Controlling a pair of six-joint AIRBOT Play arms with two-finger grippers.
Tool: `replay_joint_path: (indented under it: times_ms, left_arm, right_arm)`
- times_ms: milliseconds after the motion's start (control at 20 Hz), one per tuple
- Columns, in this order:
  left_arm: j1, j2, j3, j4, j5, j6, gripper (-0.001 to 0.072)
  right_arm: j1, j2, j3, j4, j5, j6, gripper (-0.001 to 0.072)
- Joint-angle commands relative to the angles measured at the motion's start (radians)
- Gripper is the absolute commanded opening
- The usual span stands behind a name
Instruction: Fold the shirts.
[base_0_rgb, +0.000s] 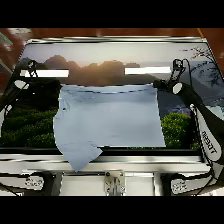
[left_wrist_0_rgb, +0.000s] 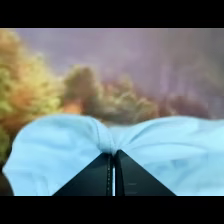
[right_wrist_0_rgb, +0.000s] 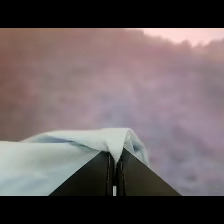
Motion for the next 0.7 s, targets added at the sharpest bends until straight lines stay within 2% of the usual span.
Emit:
replay_joint_path:
  times_ms: [0, 100, 250, 650]
  left_arm:
    - [0.053, -0.002, 0.021, 0.100, -0.323, -0.147, 0.0033]
    - [0.080, -0.008, 0.020, 0.202, -0.490, -0.228, 0.0033]
    - [0.081, -0.009, 0.018, 0.314, -0.608, -0.288, 0.0033]
    - [0.066, -0.020, 0.018, 0.323, -0.630, -0.314, 0.0033]
  right_arm:
    - [-0.039, 0.052, -0.001, -0.014, 0.320, 0.005, 0.0064]
    - [-0.069, 0.050, -0.001, -0.022, 0.459, 0.027, 0.0063]
    - [-0.105, 0.048, -0.001, -0.020, 0.539, 0.084, 0.0064]
    - [-0.102, -0.007, -0.001, -0.018, 0.664, 0.118, 0.0064]
